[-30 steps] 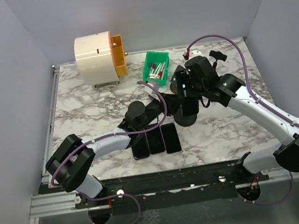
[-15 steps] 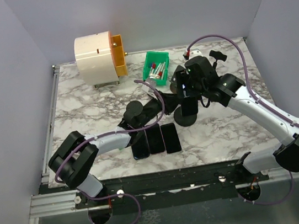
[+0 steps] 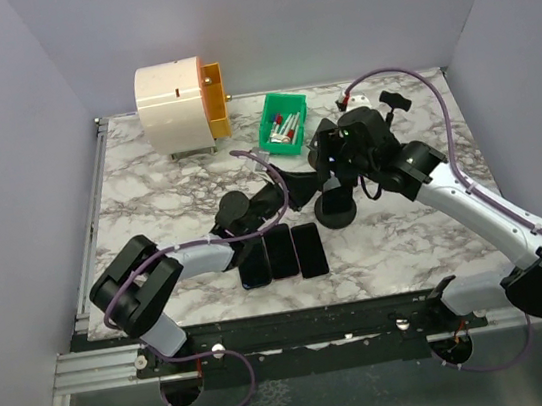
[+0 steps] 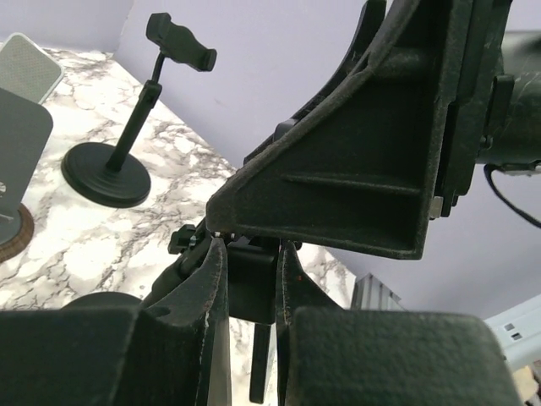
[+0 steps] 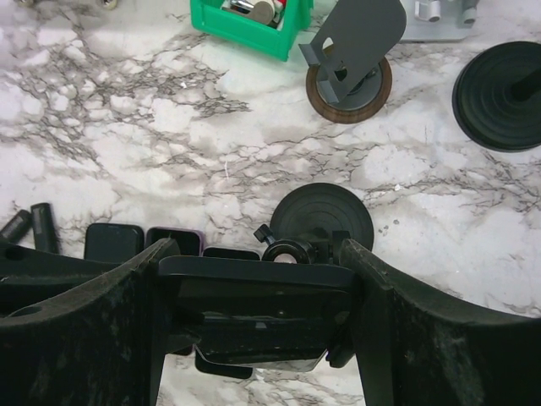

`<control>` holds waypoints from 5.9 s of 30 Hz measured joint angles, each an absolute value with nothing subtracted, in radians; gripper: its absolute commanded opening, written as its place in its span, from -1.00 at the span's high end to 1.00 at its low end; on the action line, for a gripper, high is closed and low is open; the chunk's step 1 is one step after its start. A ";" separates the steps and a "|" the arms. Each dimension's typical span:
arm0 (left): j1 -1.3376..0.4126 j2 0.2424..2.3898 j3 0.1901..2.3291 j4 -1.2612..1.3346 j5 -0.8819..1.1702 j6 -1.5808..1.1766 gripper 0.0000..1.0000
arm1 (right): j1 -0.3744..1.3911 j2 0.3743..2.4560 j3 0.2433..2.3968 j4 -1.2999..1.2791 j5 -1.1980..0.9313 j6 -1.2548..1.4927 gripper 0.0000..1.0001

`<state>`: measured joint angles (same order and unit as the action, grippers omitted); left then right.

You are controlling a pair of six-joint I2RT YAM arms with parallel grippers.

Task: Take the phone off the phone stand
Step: Pick up the phone stand with the phone at the center of the board, then place the phone stand with the phone at the center of the board.

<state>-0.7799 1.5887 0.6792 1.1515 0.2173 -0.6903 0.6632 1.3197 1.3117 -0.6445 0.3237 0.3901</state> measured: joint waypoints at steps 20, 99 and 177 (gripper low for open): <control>-0.742 1.716 0.657 1.422 0.296 -0.905 1.00 | 0.587 1.203 1.157 -0.509 0.160 0.528 1.00; -0.624 1.749 0.758 1.483 0.794 -1.051 -0.27 | 0.539 1.020 1.099 -0.350 -0.344 0.252 1.00; -0.628 0.888 0.416 0.669 0.504 -0.531 -0.62 | 0.568 0.778 0.969 -0.684 -0.511 0.241 -0.62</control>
